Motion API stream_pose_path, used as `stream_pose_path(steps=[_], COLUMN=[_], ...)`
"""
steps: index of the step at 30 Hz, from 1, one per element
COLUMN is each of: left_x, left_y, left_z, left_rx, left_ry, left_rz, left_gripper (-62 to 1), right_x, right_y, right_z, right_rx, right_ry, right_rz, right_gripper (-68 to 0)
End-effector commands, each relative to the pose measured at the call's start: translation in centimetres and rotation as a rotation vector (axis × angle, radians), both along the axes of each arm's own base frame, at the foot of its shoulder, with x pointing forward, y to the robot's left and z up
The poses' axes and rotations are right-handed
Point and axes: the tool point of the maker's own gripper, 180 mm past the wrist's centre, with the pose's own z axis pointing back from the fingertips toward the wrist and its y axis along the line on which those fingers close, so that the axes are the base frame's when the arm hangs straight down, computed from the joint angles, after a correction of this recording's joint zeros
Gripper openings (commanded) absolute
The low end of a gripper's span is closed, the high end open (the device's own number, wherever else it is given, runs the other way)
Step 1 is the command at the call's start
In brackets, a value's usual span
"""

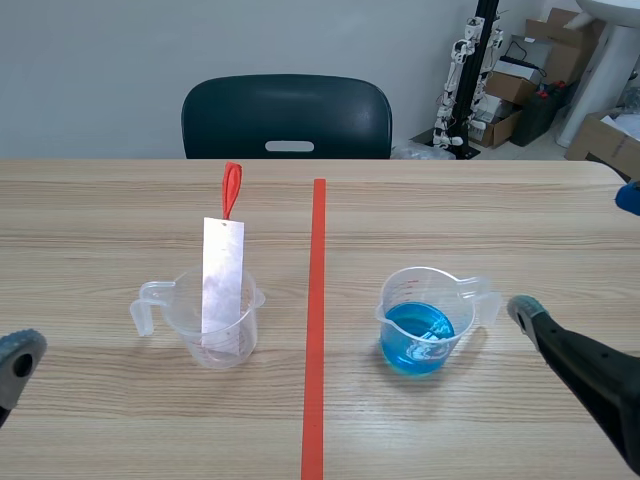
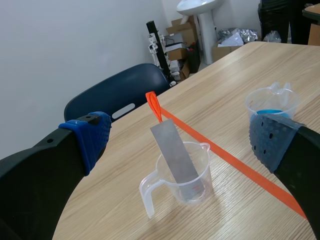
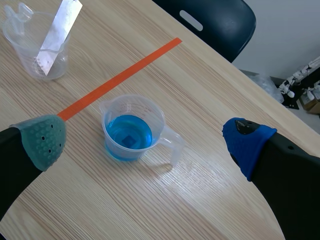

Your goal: Do the redox reaction experiment. lift the metal plate out of the left beaker

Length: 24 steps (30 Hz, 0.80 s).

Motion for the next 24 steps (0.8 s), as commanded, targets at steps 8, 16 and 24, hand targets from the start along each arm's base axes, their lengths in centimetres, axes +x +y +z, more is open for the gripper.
stream_pose_path(steps=[8, 16, 24], left_x=[0.1, 0.1, 0.1], left_y=[0.0, 0.0, 0.0], left_z=[0.6, 0.6, 0.6], left_rx=[-0.017, -0.017, -0.017], left_ry=[-0.021, -0.021, -0.021], left_rz=[0.002, 0.002, 0.002], left_gripper=[-2.8, -2.8, -2.8], right_x=[0.3, 0.3, 0.4], right_y=[-0.1, 0.0, 0.4], right_z=[0.3, 0.4, 1.4], right_rx=[-0.003, 0.0, 0.04], right_ry=[-0.016, -0.018, -0.062], right_rz=[-0.006, -0.005, 0.012], right_gripper=[0.4, 0.4, 0.4])
